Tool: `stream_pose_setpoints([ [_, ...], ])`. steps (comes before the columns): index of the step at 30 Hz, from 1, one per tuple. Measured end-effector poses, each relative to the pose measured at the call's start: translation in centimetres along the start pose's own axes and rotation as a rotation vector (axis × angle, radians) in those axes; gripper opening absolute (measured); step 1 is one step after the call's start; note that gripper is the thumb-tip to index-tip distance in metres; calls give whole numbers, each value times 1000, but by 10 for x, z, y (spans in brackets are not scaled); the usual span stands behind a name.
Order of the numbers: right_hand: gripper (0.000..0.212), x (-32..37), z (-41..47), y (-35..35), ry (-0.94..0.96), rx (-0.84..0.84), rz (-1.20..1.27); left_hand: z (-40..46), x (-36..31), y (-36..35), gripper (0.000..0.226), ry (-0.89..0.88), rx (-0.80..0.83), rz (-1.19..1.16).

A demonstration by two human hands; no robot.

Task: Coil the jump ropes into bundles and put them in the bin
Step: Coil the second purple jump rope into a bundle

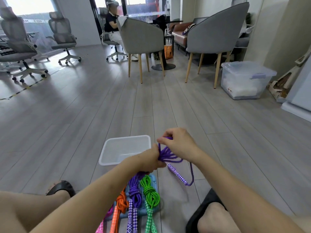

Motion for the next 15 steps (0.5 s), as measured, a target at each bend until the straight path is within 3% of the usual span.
stream_pose_setpoints([
  [4,21,19,-7,-2,44,-31,171,11,15,36,34,147,-247,-452],
  [7,24,7,0,5,-44,-47,347,14,3,60,32,148,-213,-808],
  [13,20,-13,8,10,-271,2,700,-1,-33,89,45,-35,-71,-983],
  [15,18,-15,7,6,-305,21,739,-5,-40,91,39,-70,-47,-1045],
])
Point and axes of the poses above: each hand's wrist, its own z-axis towards the middle knuckle, its own y-axis out of the back of the hand, x = y × z, the point moved 10 cm from there along z, towards the middle knuckle, and after that the axes turned 12 degrees about -x, right-handed, at the moved point
